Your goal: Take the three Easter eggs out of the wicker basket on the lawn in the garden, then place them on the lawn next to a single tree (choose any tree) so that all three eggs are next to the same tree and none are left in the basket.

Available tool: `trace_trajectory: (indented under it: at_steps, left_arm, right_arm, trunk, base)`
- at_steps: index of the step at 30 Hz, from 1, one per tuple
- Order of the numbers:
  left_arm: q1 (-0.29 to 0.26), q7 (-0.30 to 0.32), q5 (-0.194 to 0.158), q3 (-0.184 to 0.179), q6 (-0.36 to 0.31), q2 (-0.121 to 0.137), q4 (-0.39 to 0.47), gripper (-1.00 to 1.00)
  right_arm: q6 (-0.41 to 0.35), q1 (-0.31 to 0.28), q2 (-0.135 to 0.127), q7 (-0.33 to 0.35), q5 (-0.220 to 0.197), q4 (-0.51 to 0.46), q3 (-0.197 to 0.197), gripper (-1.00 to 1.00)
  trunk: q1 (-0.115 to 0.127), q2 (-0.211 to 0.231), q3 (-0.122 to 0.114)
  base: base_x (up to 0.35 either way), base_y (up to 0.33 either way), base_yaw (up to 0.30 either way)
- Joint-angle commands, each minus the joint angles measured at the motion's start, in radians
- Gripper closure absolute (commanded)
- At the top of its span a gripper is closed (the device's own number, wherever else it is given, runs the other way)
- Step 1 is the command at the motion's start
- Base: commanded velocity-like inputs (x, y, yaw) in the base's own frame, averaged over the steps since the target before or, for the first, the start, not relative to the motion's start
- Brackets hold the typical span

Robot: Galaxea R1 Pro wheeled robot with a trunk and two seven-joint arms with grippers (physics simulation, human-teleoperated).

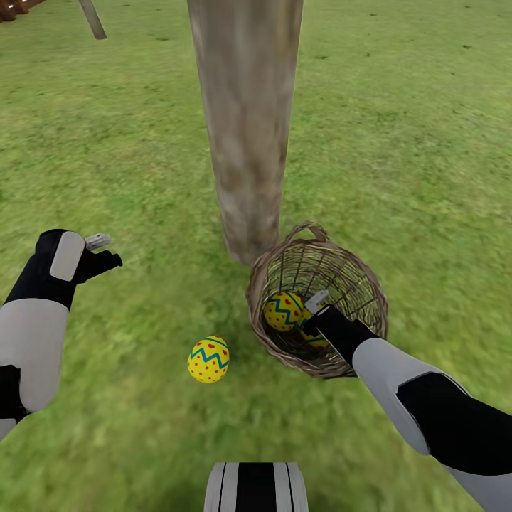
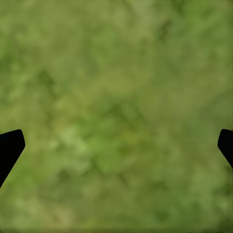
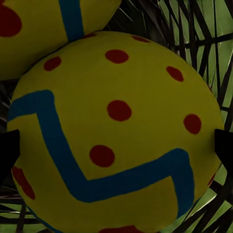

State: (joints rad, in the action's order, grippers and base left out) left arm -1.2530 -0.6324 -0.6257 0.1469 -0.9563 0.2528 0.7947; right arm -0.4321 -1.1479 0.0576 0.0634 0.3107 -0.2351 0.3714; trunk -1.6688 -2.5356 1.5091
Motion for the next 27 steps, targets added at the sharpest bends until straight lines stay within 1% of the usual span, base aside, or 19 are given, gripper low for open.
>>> trace_trajectory:
  at_steps: [1, 12, 27]
  left_arm:
    - [0.0, -0.009, -0.01, 0.0, -0.002, 0.0, 0.001, -1.0]
    - [0.0, -0.006, -0.016, 0.002, -0.003, 0.001, 0.001, -1.0]
    - [0.0, -0.004, -0.016, -0.002, -0.004, -0.001, -0.017, -1.0]
  right_arm:
    - [-0.006, 0.0, -0.001, 0.007, 0.013, 0.001, 0.0, 1.0]
    - [-0.005, 0.0, -0.004, 0.007, 0.013, -0.001, 0.0, 1.0]
    - [0.001, 0.0, -0.007, 0.006, 0.013, -0.004, 0.0, 1.0]
  trunk:
    - [0.0, 0.0, 0.001]
    - [0.0, 0.0, 0.001]
    - [0.007, 0.003, -0.057]
  base:
    - [0.0, 0.0, 0.0]
    - [0.0, 0.0, 0.0]
    - [0.0, 0.0, 0.0]
